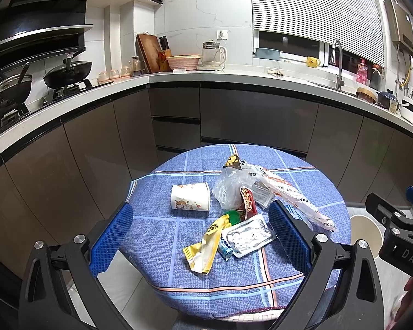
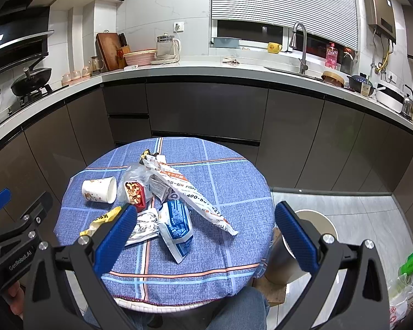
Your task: Collect trash
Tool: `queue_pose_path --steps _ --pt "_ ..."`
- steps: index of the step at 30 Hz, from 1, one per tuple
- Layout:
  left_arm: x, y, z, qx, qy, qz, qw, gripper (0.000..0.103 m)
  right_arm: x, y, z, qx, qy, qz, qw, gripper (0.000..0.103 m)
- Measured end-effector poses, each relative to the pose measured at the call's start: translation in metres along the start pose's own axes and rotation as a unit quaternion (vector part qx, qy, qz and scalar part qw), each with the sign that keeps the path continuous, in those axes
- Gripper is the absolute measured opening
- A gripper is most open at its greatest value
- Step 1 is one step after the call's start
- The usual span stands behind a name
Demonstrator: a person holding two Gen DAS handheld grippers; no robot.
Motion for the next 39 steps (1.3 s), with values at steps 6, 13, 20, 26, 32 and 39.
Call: queue_pose_path --steps 6,13,20,26,32,39 --pt "0.0001 0.0000 -0.0001 0.000 -0.001 0.000 1.0000 0.095 -0.0012 0.0009 -0.0002 0.000 -0.001 0.001 1.000 0.100" --pt "-0.0008 -0.0012 -0.0001 0.001 0.000 -0.001 1.0000 0.095 0.0000 -0.0057 0.0016 0.002 0.002 0.001 1.000 0.100" --pt "-0.0004 -0.0015 0.0004 0.001 0.000 -0.001 1.0000 0.095 0.0009 -0.0070 0.0019 0.002 0.001 0.001 1.000 0.100" --pt "-0.0002 -0.0015 0.0005 0.001 -0.001 -0.001 1.0000 0.095 -0.0001 -0.0053 0.0017 0.003 0.001 0.001 1.000 0.100" --pt "-0.0001 -0.0015 0.0007 0.001 -0.001 -0.002 1.0000 0.095 -0.0008 -0.0040 0.0015 0.003 0.002 0.001 1.000 0.100" --pt "0.0037 -0.0073 0.0061 0.003 0.000 -0.002 1.0000 0.095 0.0017 -0.0081 0.0043 0.007 0.004 0.003 1.000 0.100"
Point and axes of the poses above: each gripper's, at about its wrist camera, not at the fingertips, and z roughly the way its jaws point, x to its left, y to its top, the point moved 2 cm from there along z, roughly the way its jaws point, and after that the axes turned 1 degree about -z, right-handed, at the moved point
